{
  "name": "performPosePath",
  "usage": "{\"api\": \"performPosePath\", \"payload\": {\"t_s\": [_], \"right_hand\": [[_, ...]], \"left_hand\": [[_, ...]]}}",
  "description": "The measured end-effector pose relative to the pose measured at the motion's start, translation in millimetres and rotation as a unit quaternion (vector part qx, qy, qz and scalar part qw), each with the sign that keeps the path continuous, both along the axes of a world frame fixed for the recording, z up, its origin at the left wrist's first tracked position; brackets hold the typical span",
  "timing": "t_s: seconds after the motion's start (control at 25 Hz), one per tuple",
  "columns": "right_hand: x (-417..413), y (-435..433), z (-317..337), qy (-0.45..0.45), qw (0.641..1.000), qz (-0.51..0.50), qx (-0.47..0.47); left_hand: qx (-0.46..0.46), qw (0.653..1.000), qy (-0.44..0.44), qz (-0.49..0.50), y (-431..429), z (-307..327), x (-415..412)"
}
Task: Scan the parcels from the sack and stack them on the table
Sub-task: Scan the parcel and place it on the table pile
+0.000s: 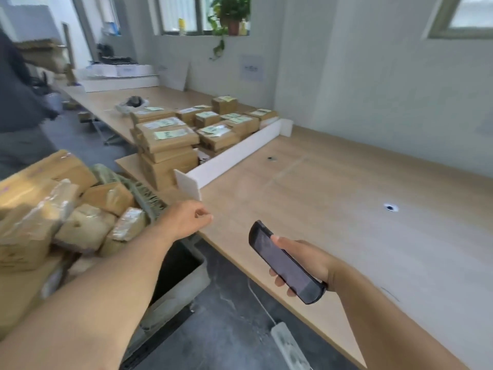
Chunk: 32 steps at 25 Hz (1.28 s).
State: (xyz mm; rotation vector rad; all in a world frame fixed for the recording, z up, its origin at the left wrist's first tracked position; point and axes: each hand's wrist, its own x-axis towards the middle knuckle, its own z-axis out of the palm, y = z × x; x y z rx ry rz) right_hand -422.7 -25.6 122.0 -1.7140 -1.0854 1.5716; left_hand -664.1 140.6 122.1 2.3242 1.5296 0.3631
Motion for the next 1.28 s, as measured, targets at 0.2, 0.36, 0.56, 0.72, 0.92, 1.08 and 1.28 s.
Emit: {"api": "performPosePath", "payload": {"t_s": [0.2,0.36,0.56,0.72,0.92,1.08,1.28], "right_hand": [[90.3,-100.4,4.7,-0.027,0.996,-0.089,-0.003],[170.2,-211.7,4.7,-0.038,0.987,-0.155,-0.010],[253.5,-344.6,-2.8,-0.030,0.968,-0.248,0.005],[299.7,-424.2,-8.2,-0.014,0.950,-0.310,0.006],[345.4,-495.9,-15.4,0.013,0.922,-0.387,0.015],[383.3,-536.1,-22.3,0.020,0.894,-0.448,0.012],[446.3,-569.1,-19.5,0.015,0.855,-0.518,0.009]], "left_hand": [[0.000,0.997,-0.021,-0.081,-65.3,-0.2,128.6],[-0.006,0.987,-0.014,-0.160,-152.6,-5.8,243.7],[-0.010,0.966,0.003,-0.258,-268.9,-12.5,379.2],[-0.027,0.946,-0.001,-0.324,-340.5,-20.1,456.4],[-0.022,0.915,0.020,-0.402,-396.6,-23.2,537.3],[-0.028,0.886,0.022,-0.462,-433.4,-29.9,609.7],[-0.051,0.854,-0.005,-0.517,-471.1,-31.7,709.5]]}}
